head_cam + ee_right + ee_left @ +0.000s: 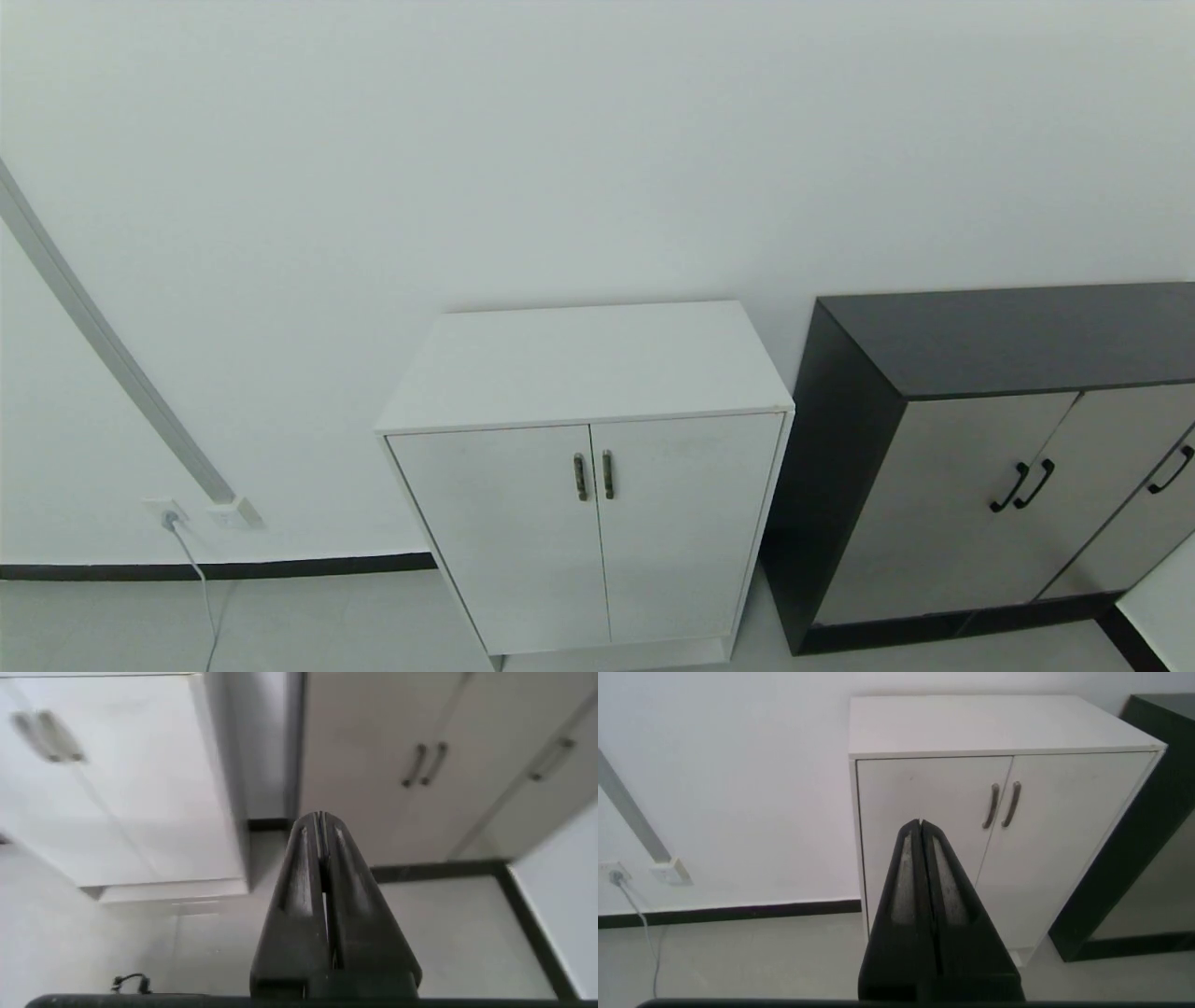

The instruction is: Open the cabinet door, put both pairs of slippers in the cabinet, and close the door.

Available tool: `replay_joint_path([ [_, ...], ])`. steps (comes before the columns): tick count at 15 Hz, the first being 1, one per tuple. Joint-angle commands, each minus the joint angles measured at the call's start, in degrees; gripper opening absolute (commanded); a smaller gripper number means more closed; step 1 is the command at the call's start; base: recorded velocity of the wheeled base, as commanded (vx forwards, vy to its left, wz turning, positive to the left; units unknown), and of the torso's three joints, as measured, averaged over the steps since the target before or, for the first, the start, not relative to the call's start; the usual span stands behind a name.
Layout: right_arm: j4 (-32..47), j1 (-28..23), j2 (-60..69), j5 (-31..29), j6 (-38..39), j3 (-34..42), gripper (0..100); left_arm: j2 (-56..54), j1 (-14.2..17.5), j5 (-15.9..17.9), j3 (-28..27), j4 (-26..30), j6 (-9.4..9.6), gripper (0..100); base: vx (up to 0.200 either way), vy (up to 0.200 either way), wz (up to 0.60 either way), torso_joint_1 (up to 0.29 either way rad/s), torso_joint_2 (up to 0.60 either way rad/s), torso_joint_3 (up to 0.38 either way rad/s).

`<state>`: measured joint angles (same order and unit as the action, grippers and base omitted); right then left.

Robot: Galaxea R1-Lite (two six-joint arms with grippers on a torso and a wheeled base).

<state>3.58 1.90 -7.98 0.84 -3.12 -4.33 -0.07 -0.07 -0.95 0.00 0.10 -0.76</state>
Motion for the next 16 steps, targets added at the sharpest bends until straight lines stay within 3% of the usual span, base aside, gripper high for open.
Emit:
replay_joint_path([
  [1, -3.3, 0.0, 2.7, 0.2, -0.1, 4.2, 0, 0.1, 0.0, 0.0, 0.0, 0.0, -0.04, 0, 0.0, 0.0, 0.0, 0.0, 0.0, 0.0],
  [4, -3.5, -0.4, 3.9, -0.1, 0.2, 4.3, 0, 0.1, 0.0, 0.0, 0.0, 0.0, -0.04, 0, 0.0, 0.0, 0.0, 0.0, 0.0, 0.0],
  [6, -3.5, -3.4, 5.0, -0.1, 0.6, 4.3, 0, 0.1, 0.0, 0.0, 0.0, 0.0, -0.04, 0, 0.0, 0.0, 0.0, 0.0, 0.0, 0.0],
  [13, -3.6, -1.9, 8.0, -0.1, 4.5, 4.3, 0, 0.1, 0.0, -0.1, 0.0, 0.0, -0.04, 0, 0.0, 0.0, 0.0, 0.0, 0.0, 0.0],
  [16, -4.0, -1.9, 8.0, -4.6, 7.7, 4.3, 0, 0.1, 0.0, -0.1, 0.0, 0.0, -0.04, 0, 0.0, 0.0, 0.0, 0.0, 0.0, 0.0],
])
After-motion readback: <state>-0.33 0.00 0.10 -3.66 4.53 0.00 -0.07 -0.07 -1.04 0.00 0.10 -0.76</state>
